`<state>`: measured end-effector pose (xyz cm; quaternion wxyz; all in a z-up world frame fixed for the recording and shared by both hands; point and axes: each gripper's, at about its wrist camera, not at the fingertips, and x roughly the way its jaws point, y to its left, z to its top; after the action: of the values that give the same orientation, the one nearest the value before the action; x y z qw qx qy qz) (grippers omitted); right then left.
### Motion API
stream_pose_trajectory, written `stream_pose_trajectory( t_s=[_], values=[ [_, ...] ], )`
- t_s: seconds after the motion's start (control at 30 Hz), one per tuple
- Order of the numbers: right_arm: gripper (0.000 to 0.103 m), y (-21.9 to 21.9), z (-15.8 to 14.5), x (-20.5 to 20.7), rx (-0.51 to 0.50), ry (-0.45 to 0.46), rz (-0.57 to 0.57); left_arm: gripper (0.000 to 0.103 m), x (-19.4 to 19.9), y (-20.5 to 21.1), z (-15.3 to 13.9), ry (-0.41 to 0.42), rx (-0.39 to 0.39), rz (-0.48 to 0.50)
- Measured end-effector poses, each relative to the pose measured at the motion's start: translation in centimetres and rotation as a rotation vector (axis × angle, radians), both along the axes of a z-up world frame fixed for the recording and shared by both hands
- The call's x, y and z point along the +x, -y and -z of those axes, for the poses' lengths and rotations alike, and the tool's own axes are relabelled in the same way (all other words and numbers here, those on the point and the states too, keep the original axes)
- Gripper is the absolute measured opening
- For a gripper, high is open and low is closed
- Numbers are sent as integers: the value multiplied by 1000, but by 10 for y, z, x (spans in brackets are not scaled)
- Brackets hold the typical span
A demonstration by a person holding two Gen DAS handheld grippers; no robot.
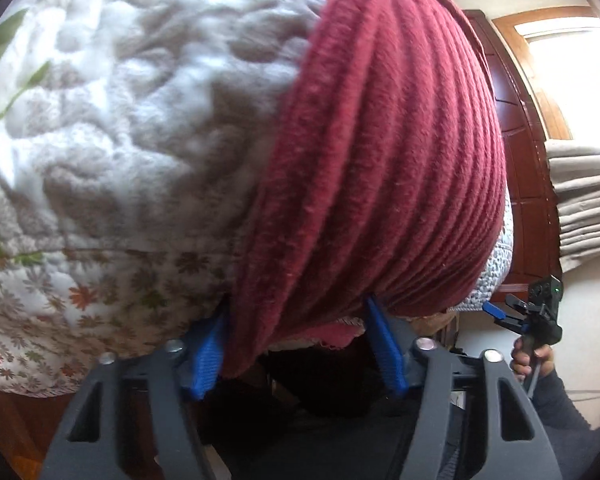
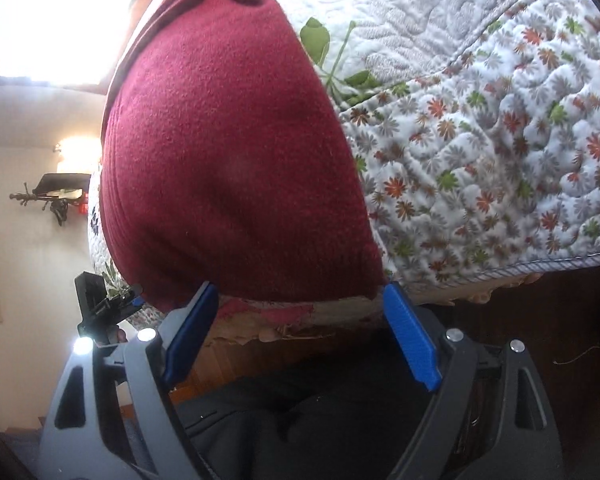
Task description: Fold small clothes
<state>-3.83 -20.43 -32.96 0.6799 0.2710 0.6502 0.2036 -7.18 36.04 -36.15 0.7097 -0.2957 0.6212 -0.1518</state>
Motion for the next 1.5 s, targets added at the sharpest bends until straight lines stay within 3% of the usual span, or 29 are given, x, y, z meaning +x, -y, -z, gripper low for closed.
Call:
stream_pose_trajectory(
  t_s=[0.1,0.2,0.47,0.6,0.63,0.67,0.73,0.8,0.83,0.87,0.97,1.03,1.13,1.2,1.23,1.27,1.33,1.5],
  values=[
    [85,3,13,3,34,-21,-4,54,5,8,6,-29,-14,25],
    [80,12,26,11,90,-39,3,36,5,2,9,-49,-45,0],
    [71,4,53,24,122,-39,-68,28,-6,-4,7,-72,-71,-11],
    [67,3,67,21,127,-45,-71,28,-10,-5,14,-94,-92,-38],
    [67,2,72,20,125,-45,-64,33,-14,-7,18,-105,-95,-60],
    [67,1,75,20,118,-47,-56,44,-15,-9,20,-110,-92,-78],
    [67,2,76,19,130,-45,-41,50,-17,-11,21,-108,-89,-104],
    [66,5,72,18,159,-40,-46,50,-15,-10,19,-106,-90,-108],
    [59,7,69,18,188,-35,-64,47,-13,-6,16,-96,-92,-97],
    [47,5,67,18,215,-33,-88,35,-12,-5,13,-86,-92,-83],
    [42,4,72,17,195,-41,-107,20,-7,-3,11,-84,-88,-61],
    [43,8,77,17,165,-49,-85,20,-7,-3,14,-95,-85,-73],
    [51,6,80,18,176,-47,-83,33,-8,-9,21,-119,-93,-101],
    [54,-3,80,19,178,-52,-101,33,-7,-8,21,-111,-85,-99],
    [45,-6,82,19,179,-64,-111,28,-8,-6,18,-103,-90,-92],
    [26,-7,84,18,173,-78,-119,14,-10,-4,14,-91,-82,-87],
    [8,-5,79,16,190,-80,-111,8,-13,1,7,-81,-88,-89],
    [5,6,53,6,277,-51,-61,7,-26,-3,-6,-45,-188,-117]
  ],
)
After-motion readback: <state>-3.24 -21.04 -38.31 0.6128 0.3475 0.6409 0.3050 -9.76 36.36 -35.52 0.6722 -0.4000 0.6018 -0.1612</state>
